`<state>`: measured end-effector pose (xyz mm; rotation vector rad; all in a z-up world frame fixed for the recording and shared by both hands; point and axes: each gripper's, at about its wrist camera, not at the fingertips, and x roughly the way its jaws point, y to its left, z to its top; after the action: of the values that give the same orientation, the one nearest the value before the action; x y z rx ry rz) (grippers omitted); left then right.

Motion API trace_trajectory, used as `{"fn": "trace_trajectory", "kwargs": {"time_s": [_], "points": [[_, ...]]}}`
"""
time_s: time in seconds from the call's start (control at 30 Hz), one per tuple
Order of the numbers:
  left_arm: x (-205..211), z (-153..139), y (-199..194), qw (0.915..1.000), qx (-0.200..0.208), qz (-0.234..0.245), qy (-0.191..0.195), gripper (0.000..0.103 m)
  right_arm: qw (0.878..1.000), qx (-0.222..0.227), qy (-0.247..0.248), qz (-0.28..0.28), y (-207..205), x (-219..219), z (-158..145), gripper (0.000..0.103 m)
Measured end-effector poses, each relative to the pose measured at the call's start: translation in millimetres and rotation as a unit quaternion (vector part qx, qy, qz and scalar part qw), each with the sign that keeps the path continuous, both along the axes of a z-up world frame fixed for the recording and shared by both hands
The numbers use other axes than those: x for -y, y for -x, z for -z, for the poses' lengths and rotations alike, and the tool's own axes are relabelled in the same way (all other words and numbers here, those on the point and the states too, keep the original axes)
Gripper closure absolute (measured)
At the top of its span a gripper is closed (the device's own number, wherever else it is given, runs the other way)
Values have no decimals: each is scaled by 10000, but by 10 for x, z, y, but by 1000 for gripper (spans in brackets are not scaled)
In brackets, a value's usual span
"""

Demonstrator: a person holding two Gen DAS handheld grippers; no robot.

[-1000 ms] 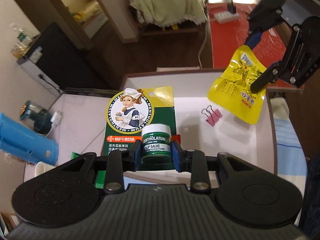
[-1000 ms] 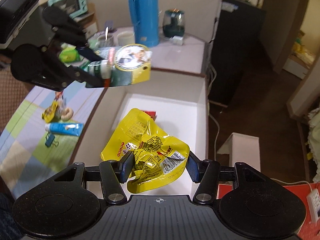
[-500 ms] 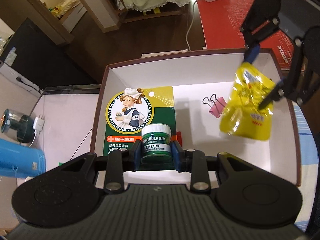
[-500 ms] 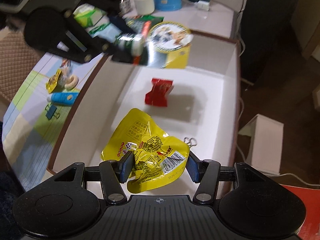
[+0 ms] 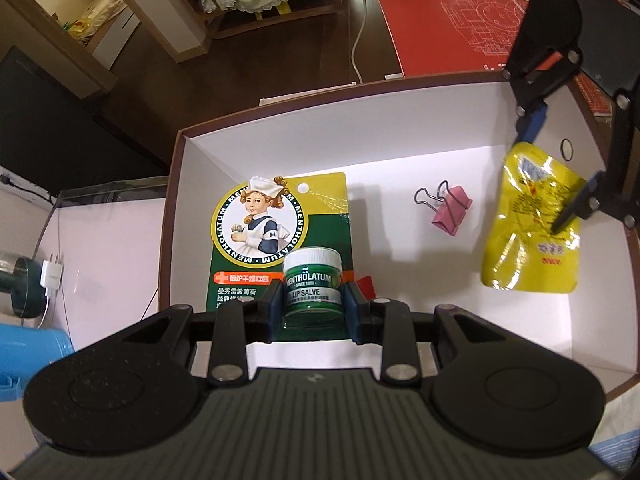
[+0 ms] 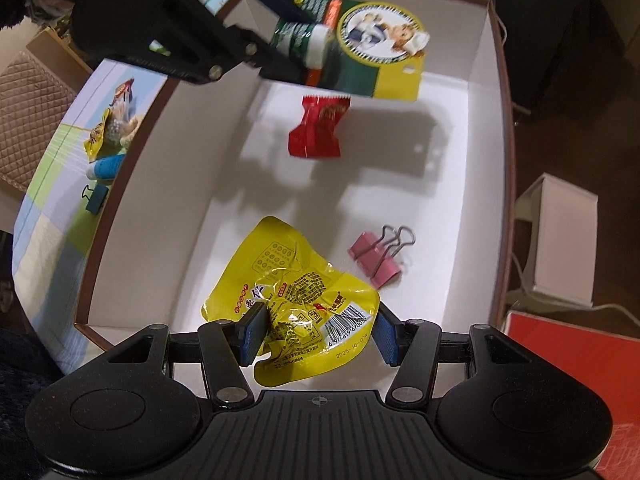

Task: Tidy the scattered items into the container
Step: 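Open the right tool to drop the yellow bag while the left tool releases the lip salve card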

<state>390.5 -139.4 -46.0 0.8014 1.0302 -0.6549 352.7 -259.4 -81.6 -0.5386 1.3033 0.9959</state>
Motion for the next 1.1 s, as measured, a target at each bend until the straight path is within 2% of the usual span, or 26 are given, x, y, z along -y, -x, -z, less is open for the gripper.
{"fn": "trace_trajectory", "kwargs": {"time_s": [0.33, 0.4, 0.43, 0.47, 0.77, 1.1], "points": [[24, 194, -188, 9998, -7, 211, -67, 75, 9987, -213, 102, 448, -61, -27, 90, 46], [31, 227, -220, 9998, 28, 208, -64, 73, 9982, -320, 41, 507, -51, -40, 77, 22], [34, 235, -228, 9997, 55, 209, -66, 66, 9979, -392, -18, 513, -34, -51, 67, 19], [37, 244, -236, 9997, 83, 210, -68, 62, 9982, -343, -18, 486, -7, -66, 55, 17], [23, 248, -190, 9994, 215, 97, -258, 56, 9980, -250, -145, 565, 65, -59, -78, 16], [-29, -8, 145, 9980, 389, -204, -457, 43, 9977, 45, -438, 512, 295, -22, -335, 16]]}}
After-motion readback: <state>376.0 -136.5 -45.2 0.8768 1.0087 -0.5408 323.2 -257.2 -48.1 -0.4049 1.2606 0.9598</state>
